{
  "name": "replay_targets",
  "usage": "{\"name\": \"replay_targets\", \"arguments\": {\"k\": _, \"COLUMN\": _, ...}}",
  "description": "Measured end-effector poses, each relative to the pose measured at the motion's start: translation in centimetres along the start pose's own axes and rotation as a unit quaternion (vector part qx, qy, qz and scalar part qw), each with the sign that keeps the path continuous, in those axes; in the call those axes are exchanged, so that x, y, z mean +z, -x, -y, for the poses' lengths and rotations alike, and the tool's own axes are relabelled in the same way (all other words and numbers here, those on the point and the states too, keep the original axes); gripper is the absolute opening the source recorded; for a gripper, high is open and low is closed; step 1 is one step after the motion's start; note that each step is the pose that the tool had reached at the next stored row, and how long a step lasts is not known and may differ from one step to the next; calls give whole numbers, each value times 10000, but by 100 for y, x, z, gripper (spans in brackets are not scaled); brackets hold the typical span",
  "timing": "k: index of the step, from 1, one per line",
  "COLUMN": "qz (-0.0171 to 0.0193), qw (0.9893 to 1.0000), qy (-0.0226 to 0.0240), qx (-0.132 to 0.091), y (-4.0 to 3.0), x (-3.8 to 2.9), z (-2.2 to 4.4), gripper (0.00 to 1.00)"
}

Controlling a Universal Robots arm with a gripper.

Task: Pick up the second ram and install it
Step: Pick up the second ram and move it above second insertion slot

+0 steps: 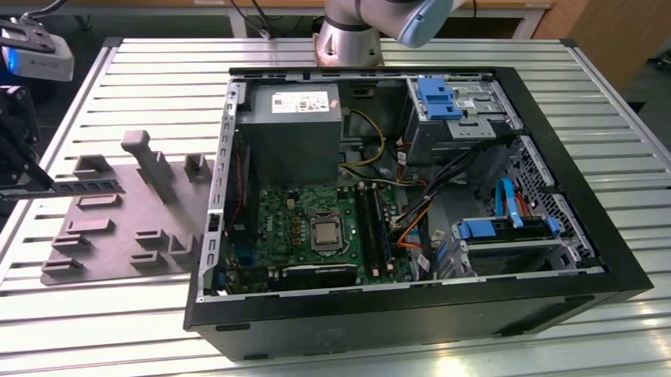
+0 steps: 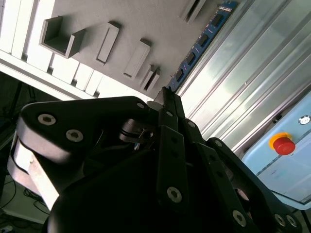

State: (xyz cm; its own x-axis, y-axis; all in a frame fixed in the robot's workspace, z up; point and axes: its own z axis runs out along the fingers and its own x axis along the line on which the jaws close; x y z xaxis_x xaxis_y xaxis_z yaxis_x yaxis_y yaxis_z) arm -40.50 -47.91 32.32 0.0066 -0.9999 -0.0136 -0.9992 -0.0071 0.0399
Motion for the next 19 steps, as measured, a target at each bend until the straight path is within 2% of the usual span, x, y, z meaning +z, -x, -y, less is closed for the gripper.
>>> {"name": "replay_targets", "arguments": {"k": 19, "qz": 1, "qw": 10000, "qy": 0, "qx": 0, "y": 1, "x": -79, "z": -3, "gripper": 12}}
